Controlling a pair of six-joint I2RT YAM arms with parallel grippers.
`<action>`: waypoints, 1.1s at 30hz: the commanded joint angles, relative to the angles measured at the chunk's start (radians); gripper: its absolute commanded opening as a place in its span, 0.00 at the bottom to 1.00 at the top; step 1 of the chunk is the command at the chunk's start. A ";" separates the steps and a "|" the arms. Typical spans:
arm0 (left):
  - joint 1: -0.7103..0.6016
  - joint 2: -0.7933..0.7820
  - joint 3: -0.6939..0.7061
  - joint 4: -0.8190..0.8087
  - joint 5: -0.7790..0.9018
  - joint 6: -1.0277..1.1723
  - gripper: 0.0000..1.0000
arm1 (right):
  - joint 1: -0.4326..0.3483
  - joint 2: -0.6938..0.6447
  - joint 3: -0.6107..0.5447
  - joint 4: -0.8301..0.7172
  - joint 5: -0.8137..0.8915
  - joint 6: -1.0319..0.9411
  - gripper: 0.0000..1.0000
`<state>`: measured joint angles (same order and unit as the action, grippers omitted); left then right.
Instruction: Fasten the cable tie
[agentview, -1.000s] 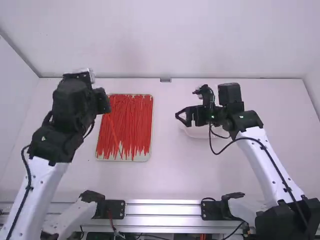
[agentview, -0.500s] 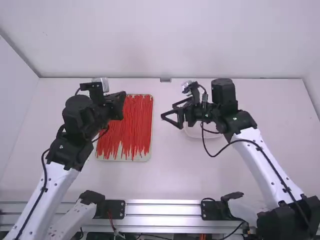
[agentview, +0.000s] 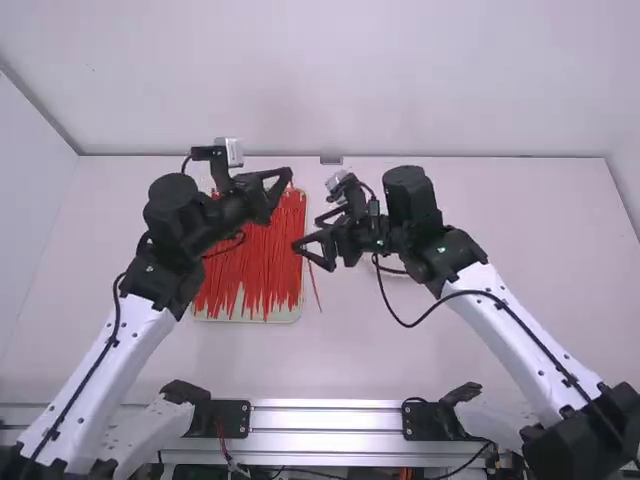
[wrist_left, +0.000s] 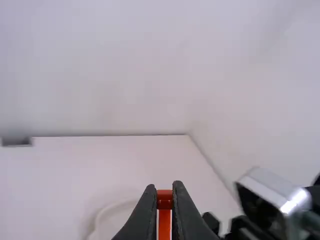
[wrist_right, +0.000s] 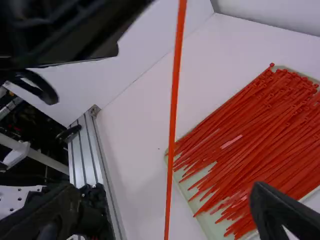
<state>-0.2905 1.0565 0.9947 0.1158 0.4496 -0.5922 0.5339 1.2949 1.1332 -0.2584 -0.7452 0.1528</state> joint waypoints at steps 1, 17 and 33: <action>-0.040 -0.005 -0.004 0.011 -0.010 -0.021 0.02 | 0.017 0.006 0.032 0.012 0.040 0.008 0.76; -0.052 -0.021 -0.004 0.018 -0.074 0.005 0.02 | -0.017 0.006 0.032 -0.018 0.039 0.053 0.00; 0.157 -0.011 0.113 0.060 0.435 0.207 0.73 | -0.139 -0.042 0.032 -0.008 -0.229 -0.102 0.00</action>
<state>-0.2070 1.0565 1.0386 0.1539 0.6731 -0.4431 0.4339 1.2926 1.1332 -0.2718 -0.8505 0.1184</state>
